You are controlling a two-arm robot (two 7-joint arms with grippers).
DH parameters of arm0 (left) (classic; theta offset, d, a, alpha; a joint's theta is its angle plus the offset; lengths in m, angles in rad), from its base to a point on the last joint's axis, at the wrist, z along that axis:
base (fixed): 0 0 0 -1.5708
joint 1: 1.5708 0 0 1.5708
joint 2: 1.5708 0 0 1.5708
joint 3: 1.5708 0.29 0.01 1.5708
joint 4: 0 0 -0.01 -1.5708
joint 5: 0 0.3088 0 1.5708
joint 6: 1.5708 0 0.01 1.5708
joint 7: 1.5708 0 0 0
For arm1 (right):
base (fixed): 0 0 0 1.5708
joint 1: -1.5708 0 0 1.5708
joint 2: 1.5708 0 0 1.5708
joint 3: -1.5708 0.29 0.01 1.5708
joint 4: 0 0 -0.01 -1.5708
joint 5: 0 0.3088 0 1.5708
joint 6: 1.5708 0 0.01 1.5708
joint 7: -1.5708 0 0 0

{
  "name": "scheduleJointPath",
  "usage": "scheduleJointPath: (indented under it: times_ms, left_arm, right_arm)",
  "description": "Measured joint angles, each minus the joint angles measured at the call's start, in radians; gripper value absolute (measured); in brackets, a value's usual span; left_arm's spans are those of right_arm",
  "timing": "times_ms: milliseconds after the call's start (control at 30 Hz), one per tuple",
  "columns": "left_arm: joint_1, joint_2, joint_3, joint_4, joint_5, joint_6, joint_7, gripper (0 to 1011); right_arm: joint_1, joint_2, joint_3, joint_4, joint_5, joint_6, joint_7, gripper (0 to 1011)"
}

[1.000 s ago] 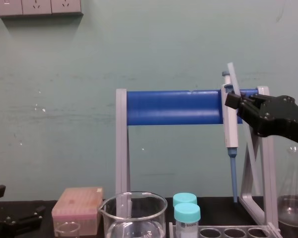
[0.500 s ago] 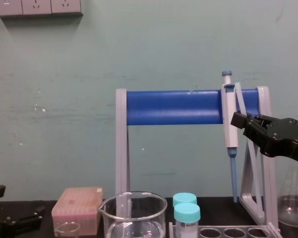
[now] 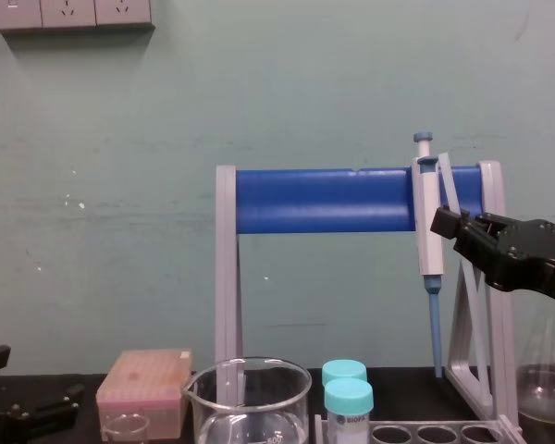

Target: Pick up the stirring rod with one hand, then place it down.

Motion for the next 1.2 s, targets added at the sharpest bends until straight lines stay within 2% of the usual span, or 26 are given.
scheduleJointPath:
  times_ms: [1200]
  left_arm:
    - [0.000,0.000,0.000,0.000,0.000,0.000,0.000,1000]
  right_arm:
    - [0.002,0.000,-0.003,0.002,-0.002,-0.005,0.001,72]
